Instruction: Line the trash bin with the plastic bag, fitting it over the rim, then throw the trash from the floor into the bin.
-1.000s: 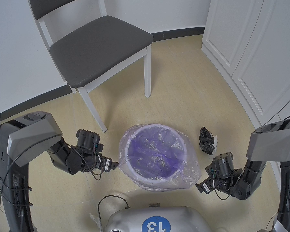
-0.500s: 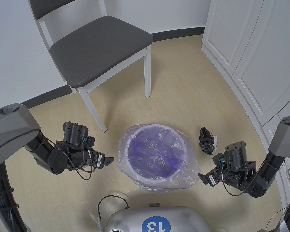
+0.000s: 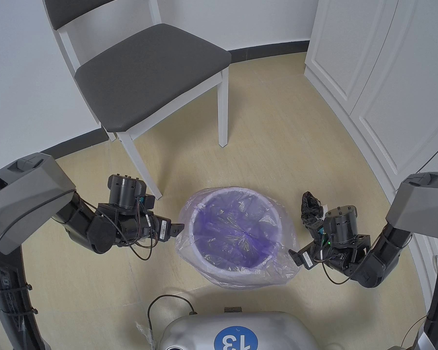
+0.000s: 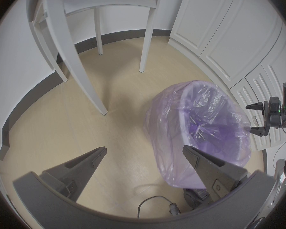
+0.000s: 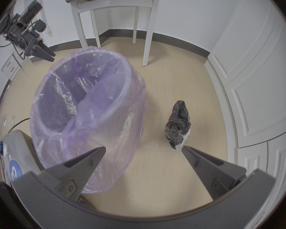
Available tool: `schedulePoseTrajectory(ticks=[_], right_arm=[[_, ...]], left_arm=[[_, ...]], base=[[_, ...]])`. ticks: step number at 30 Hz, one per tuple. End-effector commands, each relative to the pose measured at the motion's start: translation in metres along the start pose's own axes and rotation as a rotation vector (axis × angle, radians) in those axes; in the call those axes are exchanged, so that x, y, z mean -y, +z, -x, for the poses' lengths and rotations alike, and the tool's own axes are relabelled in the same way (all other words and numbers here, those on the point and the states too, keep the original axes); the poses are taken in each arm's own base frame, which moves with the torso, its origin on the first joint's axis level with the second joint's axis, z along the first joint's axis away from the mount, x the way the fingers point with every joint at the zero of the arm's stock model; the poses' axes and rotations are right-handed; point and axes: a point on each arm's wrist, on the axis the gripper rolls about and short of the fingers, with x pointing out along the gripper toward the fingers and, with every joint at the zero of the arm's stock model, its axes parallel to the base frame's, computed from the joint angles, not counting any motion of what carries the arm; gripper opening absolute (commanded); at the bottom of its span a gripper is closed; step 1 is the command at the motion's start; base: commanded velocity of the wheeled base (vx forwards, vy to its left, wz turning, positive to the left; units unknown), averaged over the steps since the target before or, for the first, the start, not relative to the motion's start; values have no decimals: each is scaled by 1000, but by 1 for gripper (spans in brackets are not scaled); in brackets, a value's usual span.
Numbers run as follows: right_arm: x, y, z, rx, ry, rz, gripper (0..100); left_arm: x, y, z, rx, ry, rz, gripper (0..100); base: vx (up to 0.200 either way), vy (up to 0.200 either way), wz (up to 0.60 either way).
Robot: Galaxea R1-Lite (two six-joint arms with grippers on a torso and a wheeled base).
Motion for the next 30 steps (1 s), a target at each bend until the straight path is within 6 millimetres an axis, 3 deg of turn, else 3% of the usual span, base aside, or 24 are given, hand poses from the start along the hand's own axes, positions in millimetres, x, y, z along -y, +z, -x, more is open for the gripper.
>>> schedulePoseTrajectory(ticks=[1, 11, 19, 25, 30], right_arm=[[-3, -7, -23, -27, -1, -2, 100], [4, -3, -46, -48, -17, -15, 100], [9, -9, -77, -93, -29, -26, 100], [8, -9, -80, -109, 11, -23, 100], [9, -9, -77, -107, 11, -25, 100]], left_arm=[[0, -8, -28, -30, -5, 1, 100], [-14, -10, -43, -25, 16, 23, 100], [-17, -20, -68, -51, 19, 27, 100], [-18, -37, -81, -94, 18, 33, 100], [-19, -30, -75, -74, 25, 50, 100]], base=[[0, 0, 0], [0, 0, 0], [0, 0, 0], [0, 0, 0], [0, 0, 0]])
